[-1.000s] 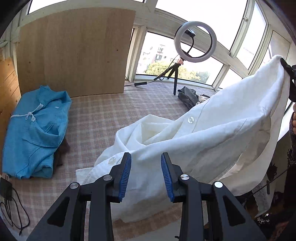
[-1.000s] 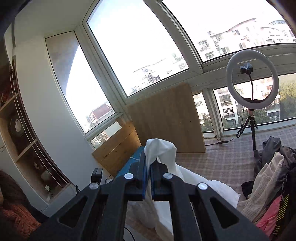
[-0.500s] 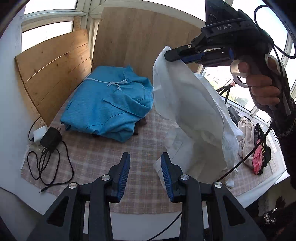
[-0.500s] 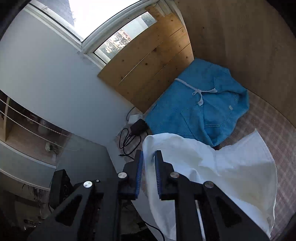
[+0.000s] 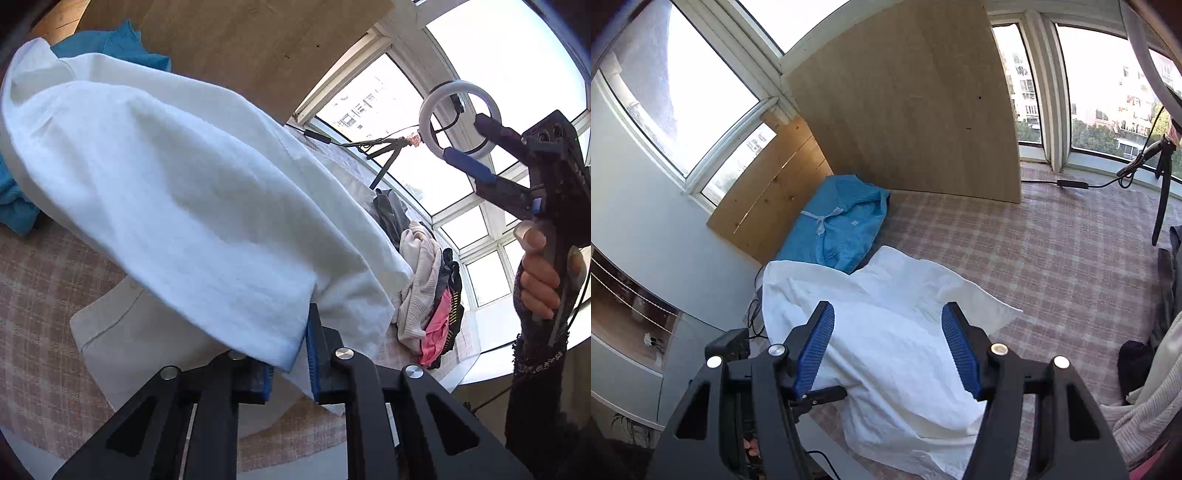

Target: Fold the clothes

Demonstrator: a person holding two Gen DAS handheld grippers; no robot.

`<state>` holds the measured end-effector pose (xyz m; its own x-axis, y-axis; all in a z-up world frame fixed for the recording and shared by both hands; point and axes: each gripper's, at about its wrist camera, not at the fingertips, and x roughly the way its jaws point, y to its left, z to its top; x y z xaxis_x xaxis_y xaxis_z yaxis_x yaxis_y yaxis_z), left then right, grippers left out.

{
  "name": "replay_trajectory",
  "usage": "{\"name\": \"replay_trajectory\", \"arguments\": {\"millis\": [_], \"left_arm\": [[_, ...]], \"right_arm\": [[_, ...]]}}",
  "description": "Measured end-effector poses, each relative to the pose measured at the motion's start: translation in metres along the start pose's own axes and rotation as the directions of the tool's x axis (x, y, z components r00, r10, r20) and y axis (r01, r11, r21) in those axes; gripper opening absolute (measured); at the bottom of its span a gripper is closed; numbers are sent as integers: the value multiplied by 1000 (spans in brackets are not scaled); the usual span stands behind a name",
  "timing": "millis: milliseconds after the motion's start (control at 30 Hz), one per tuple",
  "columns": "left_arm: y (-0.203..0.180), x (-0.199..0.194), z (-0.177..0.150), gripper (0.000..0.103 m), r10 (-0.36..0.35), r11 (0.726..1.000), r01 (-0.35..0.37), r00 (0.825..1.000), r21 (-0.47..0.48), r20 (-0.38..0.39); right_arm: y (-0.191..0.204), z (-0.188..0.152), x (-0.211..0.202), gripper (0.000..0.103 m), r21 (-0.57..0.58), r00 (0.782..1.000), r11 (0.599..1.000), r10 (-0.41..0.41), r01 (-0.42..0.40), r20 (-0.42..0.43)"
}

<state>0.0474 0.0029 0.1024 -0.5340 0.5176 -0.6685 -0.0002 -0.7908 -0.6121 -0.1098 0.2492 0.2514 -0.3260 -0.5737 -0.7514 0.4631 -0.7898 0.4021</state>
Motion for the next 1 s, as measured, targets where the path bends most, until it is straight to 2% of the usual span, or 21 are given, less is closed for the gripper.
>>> {"name": "replay_trajectory", "arguments": {"millis": [33,133,200,233,300,333,367,433,467,600,633,733,767,800,833,867,900,1000], "left_arm": [[-2,-13,0,7,15,999,-16,1000,28,18],[7,-68,0,6,65,995,-68,997,70,44],[24,-108,-8,7,168,979,-171,985,108,36],[35,-126,-13,7,246,960,-247,969,129,29],[68,-153,-25,7,420,900,-415,907,129,-13],[88,-164,-31,7,481,874,-475,876,98,-37],[105,-174,-36,7,509,860,-507,859,59,-52],[133,-187,-46,7,518,854,-520,853,-29,-62],[140,-189,-51,7,521,850,-524,851,-54,-62],[153,-181,-67,6,525,844,-529,849,-89,-63],[153,-178,-70,6,529,842,-533,846,-82,-64],[148,-172,-68,5,541,838,-543,839,-55,-59],[148,-172,-66,5,544,836,-547,837,-52,-56],[149,-173,-64,5,543,837,-545,838,-55,-52],[149,-175,-62,5,540,838,-542,840,-58,-46],[148,-177,-58,4,543,837,-545,839,-55,-41],[145,-181,-54,4,548,835,-549,836,-43,-28],[130,-194,-38,4,554,833,-554,832,5,22]], "right_arm": [[-14,-5,4,60,3,1000,1000,-29,29,-9],[-40,-7,19,60,4,999,999,-40,40,-32],[-39,0,28,60,-32,999,999,-14,13,-37],[-37,3,33,60,-53,999,999,2,-4,-41],[-20,11,55,60,-116,996,992,44,-54,-84],[-10,14,69,61,-149,992,985,64,-81,-113],[0,17,85,63,-176,986,979,80,-105,-143],[19,19,125,63,-193,969,969,111,-155,-221],[26,18,145,63,-177,953,965,139,-191,-271],[50,5,206,63,-34,858,946,276,-322,-432],[56,2,215,63,-24,848,944,285,-330,-447],[77,-3,240,63,-72,851,946,250,-316,-462],[81,-6,247,63,-74,845,944,249,-320,-472],[85,-10,255,58,-63,837,943,258,-327,-482],[89,-13,260,47,-50,829,939,274,-340,-487],[92,-16,258,10,-37,823,932,299,-361,-483],[95,-16,250,3,-37,825,924,321,-380,-464],[91,-3,183,3,-97,886,912,354,-397,-299]]}}
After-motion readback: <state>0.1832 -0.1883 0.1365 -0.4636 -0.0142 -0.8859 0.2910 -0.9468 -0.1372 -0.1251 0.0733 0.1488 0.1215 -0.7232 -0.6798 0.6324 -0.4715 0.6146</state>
